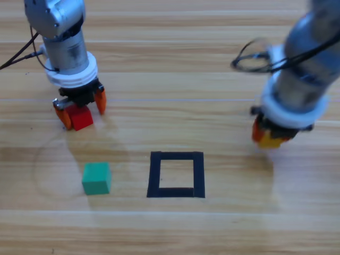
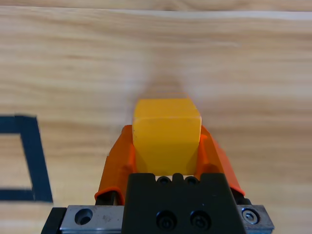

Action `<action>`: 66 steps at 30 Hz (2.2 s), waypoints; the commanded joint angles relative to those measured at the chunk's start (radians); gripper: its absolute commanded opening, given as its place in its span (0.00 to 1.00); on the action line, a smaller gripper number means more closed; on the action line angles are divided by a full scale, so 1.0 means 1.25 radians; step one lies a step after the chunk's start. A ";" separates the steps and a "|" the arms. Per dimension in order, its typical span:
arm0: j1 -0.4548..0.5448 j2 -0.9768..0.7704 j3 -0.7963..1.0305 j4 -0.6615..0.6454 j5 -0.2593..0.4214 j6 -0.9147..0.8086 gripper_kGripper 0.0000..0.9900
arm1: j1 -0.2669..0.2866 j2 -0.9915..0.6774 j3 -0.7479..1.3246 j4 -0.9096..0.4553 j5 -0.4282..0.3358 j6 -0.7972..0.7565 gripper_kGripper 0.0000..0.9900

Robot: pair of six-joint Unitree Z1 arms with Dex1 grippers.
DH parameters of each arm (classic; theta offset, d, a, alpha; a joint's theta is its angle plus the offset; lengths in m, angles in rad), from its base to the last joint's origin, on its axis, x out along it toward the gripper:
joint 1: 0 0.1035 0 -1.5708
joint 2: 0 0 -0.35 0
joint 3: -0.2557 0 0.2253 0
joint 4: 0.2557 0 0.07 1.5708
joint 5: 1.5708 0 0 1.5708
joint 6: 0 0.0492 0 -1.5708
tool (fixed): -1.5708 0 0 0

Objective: Stack the blocks in the rectangular block: red at the bottom, yellow in the middle, green on top

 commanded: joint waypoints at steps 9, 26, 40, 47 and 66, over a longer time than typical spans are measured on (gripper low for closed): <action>0.022 -0.059 0.039 -0.014 -0.017 0.251 0.00 | 0.060 -0.238 0.084 0.037 -0.013 -0.023 0.16; -0.331 -0.040 -0.203 0.150 -0.028 0.616 0.00 | 0.064 -0.217 0.098 0.036 0.018 -0.030 0.16; -0.384 -0.002 -0.194 0.199 0.028 0.139 0.00 | 0.071 -0.200 0.097 0.036 0.047 -0.046 0.16; -0.393 0.035 -0.181 0.206 -0.009 0.087 0.00 | 0.071 -0.192 0.095 0.036 0.049 -0.055 0.16; -0.444 0.066 -0.170 0.153 -0.015 0.087 0.00 | 0.071 -0.181 0.092 0.036 0.047 -0.059 0.16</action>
